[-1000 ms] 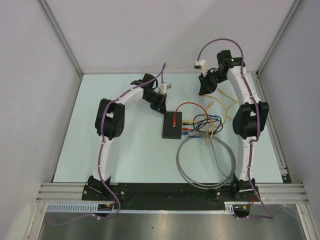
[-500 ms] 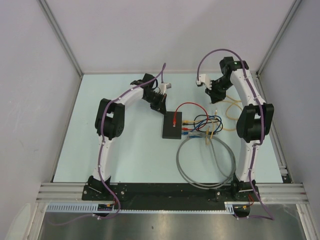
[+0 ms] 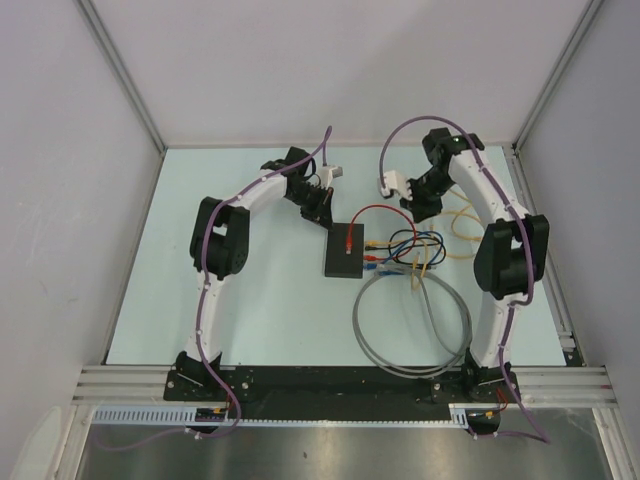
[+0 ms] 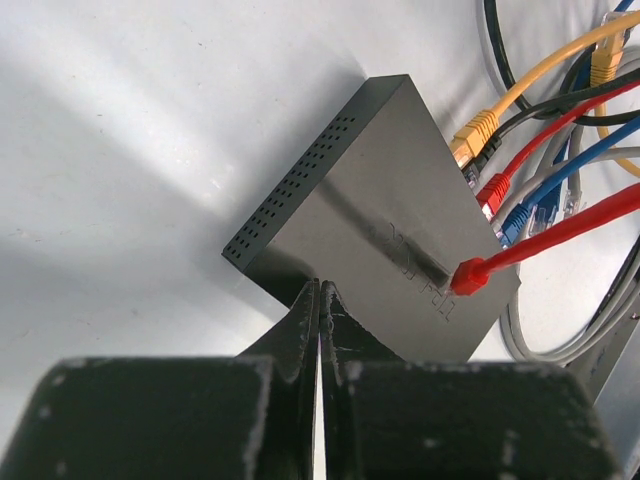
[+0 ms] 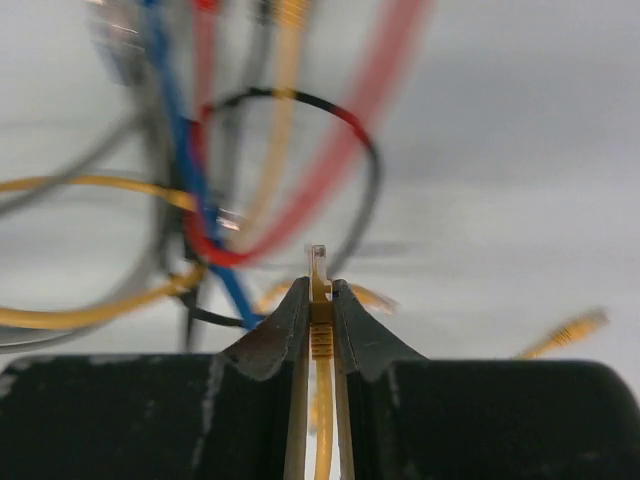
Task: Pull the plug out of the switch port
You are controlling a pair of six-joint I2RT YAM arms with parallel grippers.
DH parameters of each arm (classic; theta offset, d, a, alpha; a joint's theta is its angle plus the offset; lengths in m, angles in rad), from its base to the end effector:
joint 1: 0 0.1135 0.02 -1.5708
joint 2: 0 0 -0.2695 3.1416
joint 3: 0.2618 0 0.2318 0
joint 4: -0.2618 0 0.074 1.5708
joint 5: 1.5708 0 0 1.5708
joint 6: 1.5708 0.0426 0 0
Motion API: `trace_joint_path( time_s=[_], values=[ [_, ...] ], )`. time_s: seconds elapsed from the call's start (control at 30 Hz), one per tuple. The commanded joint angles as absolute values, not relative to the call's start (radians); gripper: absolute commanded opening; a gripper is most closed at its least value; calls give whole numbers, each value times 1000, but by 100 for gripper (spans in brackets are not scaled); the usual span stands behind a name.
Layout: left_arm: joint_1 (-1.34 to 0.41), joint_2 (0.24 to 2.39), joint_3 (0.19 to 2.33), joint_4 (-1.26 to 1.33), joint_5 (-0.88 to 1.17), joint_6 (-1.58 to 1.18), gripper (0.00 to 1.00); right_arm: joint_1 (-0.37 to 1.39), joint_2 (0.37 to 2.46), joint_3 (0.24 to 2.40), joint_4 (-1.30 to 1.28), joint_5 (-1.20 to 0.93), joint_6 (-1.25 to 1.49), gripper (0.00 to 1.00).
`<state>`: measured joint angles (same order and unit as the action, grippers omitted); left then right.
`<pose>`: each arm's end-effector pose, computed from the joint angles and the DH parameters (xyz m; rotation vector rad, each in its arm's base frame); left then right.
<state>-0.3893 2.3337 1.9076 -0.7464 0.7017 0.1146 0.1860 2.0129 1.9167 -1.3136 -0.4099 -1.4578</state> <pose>0.4302 -0.2062 0.1722 0.8543 2.5295 -1.0389 0.3723 0.0873 0.2837 -2.0470 1.8398 0.3284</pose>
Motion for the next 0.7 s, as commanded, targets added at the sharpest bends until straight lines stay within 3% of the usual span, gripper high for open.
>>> trace_joint_path(
  time_s=[0.0,0.23,0.5,0.6,0.67],
  values=[
    [-382,2284,1898,-752,666,149,0,248,1836,1716,-1482,-463,-1512,0],
    [-383,2289,1894,-749,664,143,0,175,1727,1600,-1477,-403,-1605,0],
    [-393,2298,1901,-749,667,141,0,110,1816,1673,-1355,-459,-1432,0],
    [-393,2298,1899,-747,667,140,0,101,1856,1693,-1238,-475,-1306,4],
    [-394,2296,1901,-747,669,141,0,92,1877,1706,-1171,-479,-1237,21]
  ],
)
